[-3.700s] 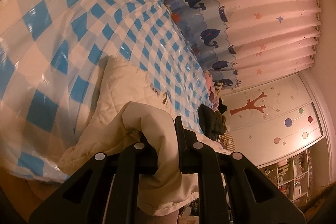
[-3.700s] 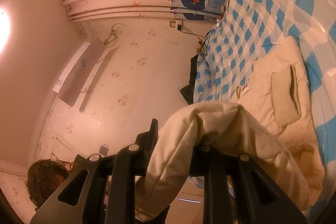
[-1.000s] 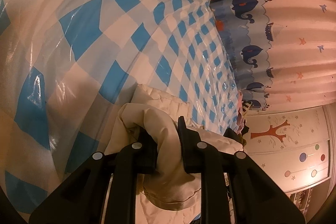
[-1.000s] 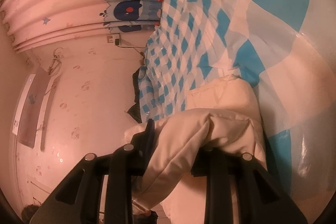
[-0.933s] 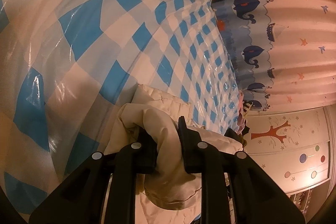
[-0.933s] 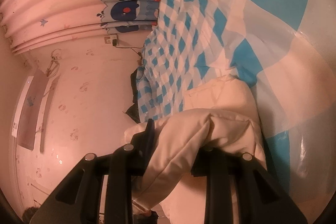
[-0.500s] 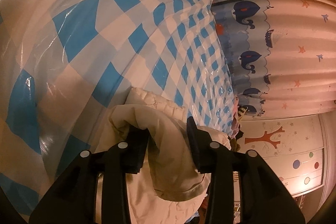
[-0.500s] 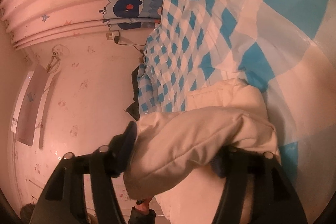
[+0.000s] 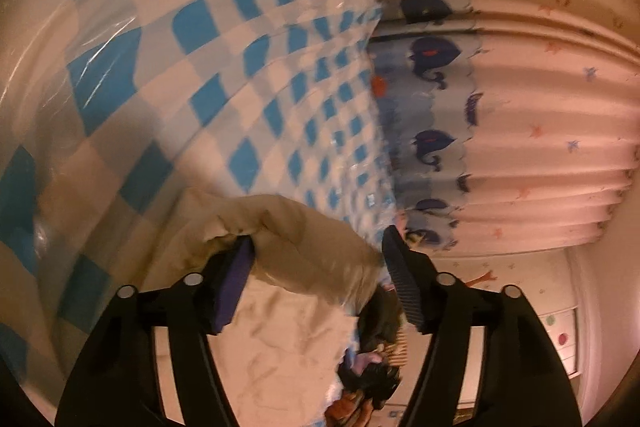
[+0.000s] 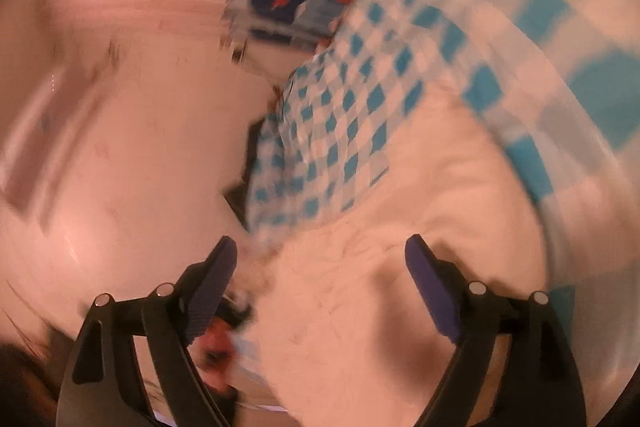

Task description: Fold large clothes

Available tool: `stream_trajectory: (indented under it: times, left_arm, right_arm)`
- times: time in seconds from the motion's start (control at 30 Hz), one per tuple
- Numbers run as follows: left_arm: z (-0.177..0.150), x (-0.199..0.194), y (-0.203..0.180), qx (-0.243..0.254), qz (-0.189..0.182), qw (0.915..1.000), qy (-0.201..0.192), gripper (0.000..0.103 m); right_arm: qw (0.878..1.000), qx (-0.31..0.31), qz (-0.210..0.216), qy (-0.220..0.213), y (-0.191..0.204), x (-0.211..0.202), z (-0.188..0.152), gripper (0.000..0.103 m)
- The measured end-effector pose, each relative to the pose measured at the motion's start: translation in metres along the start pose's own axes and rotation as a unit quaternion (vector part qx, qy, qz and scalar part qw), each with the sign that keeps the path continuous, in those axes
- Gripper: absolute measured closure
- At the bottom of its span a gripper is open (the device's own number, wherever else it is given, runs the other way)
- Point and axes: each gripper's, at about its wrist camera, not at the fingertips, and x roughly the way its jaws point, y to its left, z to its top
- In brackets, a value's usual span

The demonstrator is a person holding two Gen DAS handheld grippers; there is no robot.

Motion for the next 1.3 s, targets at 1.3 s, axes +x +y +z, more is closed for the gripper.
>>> stream_trajectory:
  times: [1.3]
  left_arm:
    - [-0.129, 0.235, -0.033, 0.375, 0.18, 0.8918, 0.179, 0.03]
  right_arm:
    - [0.871, -0.254, -0.386, 0.169, 0.006, 0.221, -0.018, 0.008]
